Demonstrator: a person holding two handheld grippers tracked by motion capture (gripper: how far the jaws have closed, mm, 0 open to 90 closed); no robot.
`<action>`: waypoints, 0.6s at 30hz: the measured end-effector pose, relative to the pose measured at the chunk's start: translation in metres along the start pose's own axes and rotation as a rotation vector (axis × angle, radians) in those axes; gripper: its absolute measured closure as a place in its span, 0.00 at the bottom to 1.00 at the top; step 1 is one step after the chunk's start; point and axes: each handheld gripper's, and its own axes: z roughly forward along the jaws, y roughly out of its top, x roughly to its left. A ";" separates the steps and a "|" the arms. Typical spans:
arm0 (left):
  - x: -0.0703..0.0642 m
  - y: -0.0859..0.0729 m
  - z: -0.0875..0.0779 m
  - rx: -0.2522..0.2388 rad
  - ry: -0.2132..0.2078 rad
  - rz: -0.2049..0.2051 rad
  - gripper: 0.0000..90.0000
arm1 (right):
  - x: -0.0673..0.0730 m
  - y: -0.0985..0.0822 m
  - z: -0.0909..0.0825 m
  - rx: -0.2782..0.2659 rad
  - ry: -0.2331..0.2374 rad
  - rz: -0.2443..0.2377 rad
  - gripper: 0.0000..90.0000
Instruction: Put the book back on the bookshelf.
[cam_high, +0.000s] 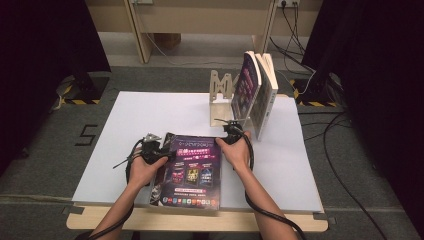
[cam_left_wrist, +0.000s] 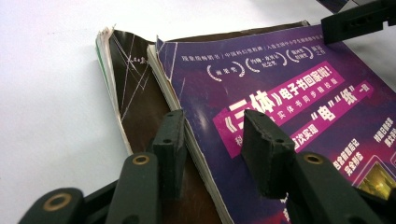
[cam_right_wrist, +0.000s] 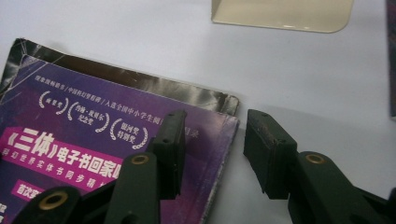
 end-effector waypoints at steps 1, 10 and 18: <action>0.000 0.000 0.000 0.003 0.000 0.003 0.66 | 0.000 0.000 0.001 0.000 -0.002 0.002 0.65; 0.000 0.001 0.000 0.016 -0.003 0.020 0.65 | 0.002 0.004 0.005 0.002 0.001 0.007 0.63; -0.004 0.001 0.001 0.017 0.012 0.047 0.63 | 0.000 0.005 0.007 0.006 0.019 0.030 0.62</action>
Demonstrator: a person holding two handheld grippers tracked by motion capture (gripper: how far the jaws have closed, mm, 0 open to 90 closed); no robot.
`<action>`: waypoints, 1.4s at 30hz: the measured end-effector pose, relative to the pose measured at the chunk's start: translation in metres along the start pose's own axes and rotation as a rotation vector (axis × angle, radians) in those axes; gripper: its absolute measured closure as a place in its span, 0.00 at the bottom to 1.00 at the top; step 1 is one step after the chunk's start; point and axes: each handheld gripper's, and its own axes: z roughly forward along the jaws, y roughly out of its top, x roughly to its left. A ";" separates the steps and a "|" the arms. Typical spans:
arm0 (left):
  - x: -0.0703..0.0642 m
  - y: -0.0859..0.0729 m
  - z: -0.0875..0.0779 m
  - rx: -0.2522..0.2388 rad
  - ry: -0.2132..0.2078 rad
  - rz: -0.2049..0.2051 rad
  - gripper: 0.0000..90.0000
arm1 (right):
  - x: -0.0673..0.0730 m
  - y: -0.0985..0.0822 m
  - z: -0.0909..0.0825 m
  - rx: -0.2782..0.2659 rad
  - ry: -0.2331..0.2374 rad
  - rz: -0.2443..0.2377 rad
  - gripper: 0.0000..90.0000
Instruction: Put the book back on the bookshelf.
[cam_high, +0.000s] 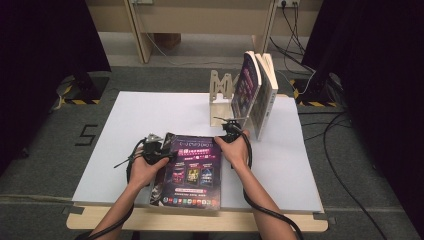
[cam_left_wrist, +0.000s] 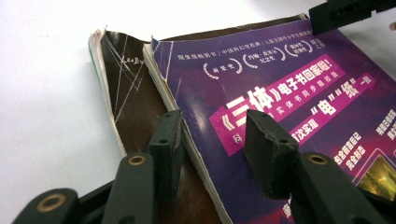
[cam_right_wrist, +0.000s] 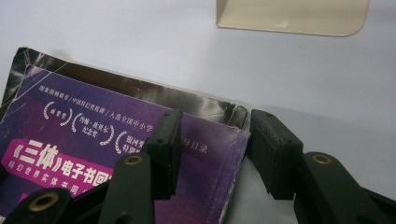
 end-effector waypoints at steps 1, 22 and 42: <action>-0.001 0.000 0.000 0.000 0.003 0.008 0.62 | 0.000 0.000 0.000 -0.002 0.000 0.004 0.62; -0.004 -0.001 0.002 -0.006 0.022 -0.004 0.63 | -0.008 -0.004 -0.004 -0.014 0.050 0.045 0.63; -0.006 -0.003 0.003 -0.021 0.021 -0.014 0.64 | -0.010 -0.010 -0.008 -0.022 0.059 0.073 0.62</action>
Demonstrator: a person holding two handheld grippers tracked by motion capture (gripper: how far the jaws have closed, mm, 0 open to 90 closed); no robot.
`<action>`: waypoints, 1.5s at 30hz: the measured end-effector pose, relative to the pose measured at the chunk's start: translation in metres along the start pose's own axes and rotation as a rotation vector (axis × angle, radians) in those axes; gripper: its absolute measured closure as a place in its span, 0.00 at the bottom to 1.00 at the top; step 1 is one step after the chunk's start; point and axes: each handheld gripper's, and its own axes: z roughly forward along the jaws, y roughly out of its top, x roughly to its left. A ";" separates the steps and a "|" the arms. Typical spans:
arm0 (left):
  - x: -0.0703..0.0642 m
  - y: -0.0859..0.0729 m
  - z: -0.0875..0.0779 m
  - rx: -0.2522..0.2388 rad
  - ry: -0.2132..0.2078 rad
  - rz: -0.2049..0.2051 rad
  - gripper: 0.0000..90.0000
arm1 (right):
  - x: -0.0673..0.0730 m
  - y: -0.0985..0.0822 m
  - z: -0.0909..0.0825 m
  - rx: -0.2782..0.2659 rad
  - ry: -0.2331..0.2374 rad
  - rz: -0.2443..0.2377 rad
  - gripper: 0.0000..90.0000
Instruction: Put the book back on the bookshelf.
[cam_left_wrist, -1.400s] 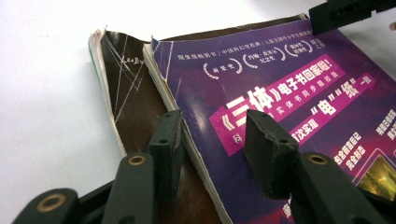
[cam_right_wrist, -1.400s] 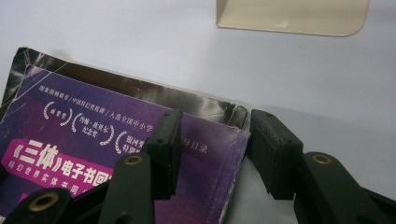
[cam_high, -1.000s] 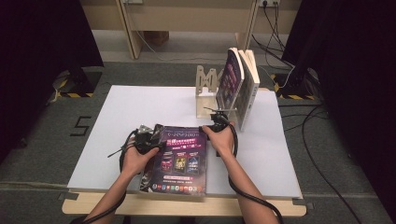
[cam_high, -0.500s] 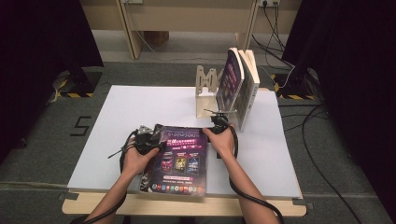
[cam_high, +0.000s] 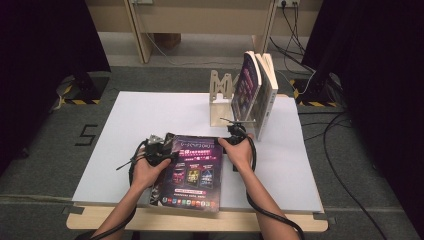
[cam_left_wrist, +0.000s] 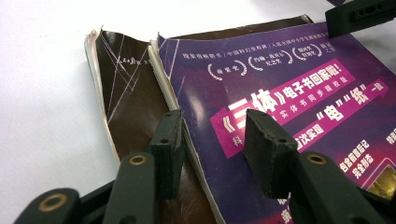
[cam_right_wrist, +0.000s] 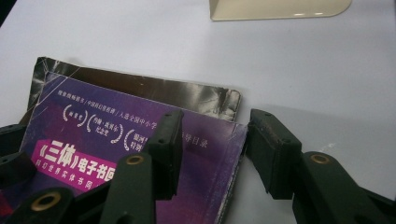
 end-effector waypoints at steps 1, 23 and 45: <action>0.000 0.000 0.000 0.000 -0.002 -0.001 0.64 | -0.001 0.000 0.000 -0.002 0.007 0.002 0.62; -0.003 0.000 0.001 -0.003 0.009 0.009 0.64 | -0.001 0.000 -0.001 0.008 0.009 0.105 0.61; -0.003 -0.001 0.000 -0.001 0.023 0.005 0.65 | 0.000 0.004 -0.013 0.004 0.128 0.153 0.72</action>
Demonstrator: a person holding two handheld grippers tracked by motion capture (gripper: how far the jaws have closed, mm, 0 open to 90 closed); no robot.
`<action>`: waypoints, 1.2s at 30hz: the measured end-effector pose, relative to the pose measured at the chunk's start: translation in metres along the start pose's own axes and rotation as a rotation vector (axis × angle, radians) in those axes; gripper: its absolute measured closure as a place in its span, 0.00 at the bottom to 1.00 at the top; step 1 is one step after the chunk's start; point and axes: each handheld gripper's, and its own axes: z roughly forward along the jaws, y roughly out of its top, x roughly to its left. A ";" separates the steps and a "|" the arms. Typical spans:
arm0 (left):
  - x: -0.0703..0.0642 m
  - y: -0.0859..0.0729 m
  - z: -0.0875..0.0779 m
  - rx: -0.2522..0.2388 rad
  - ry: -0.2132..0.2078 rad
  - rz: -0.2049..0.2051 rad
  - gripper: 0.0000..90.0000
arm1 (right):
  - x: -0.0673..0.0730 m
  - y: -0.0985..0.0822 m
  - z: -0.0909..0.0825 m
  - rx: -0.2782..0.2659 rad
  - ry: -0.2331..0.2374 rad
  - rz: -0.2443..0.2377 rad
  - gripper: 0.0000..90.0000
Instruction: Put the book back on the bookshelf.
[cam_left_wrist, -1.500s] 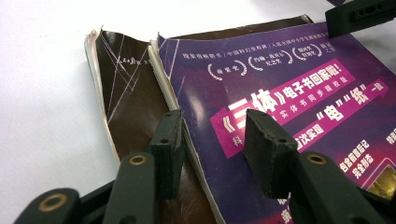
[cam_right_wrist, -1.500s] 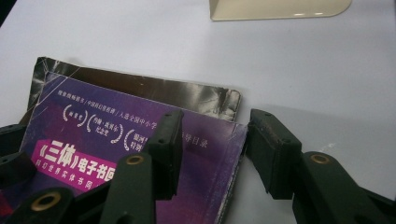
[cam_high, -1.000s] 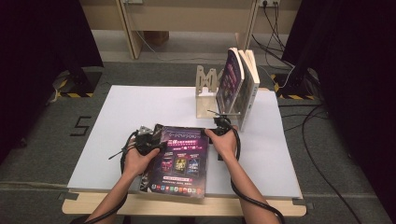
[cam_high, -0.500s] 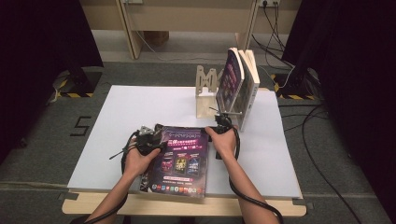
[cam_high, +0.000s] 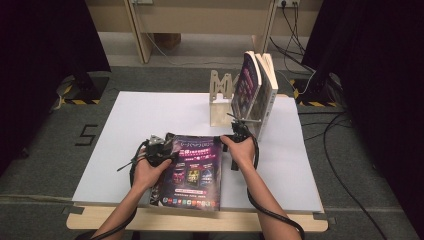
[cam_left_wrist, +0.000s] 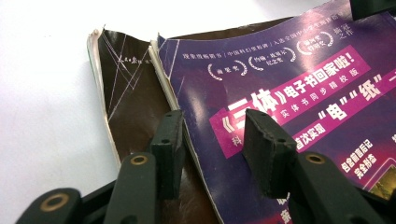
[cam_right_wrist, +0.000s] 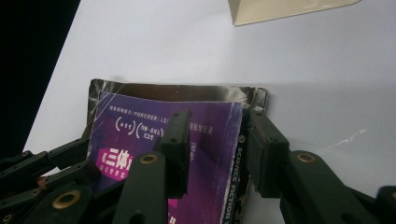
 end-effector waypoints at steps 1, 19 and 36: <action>0.000 0.000 0.000 -0.001 0.000 0.000 0.65 | 0.000 0.000 0.000 -0.001 -0.003 -0.009 0.73; 0.001 -0.001 0.000 -0.009 -0.003 0.000 0.65 | 0.000 -0.006 0.002 0.026 0.038 -0.049 0.77; 0.001 -0.002 -0.001 -0.010 -0.004 0.004 0.65 | 0.001 0.003 0.002 0.035 0.001 -0.090 0.83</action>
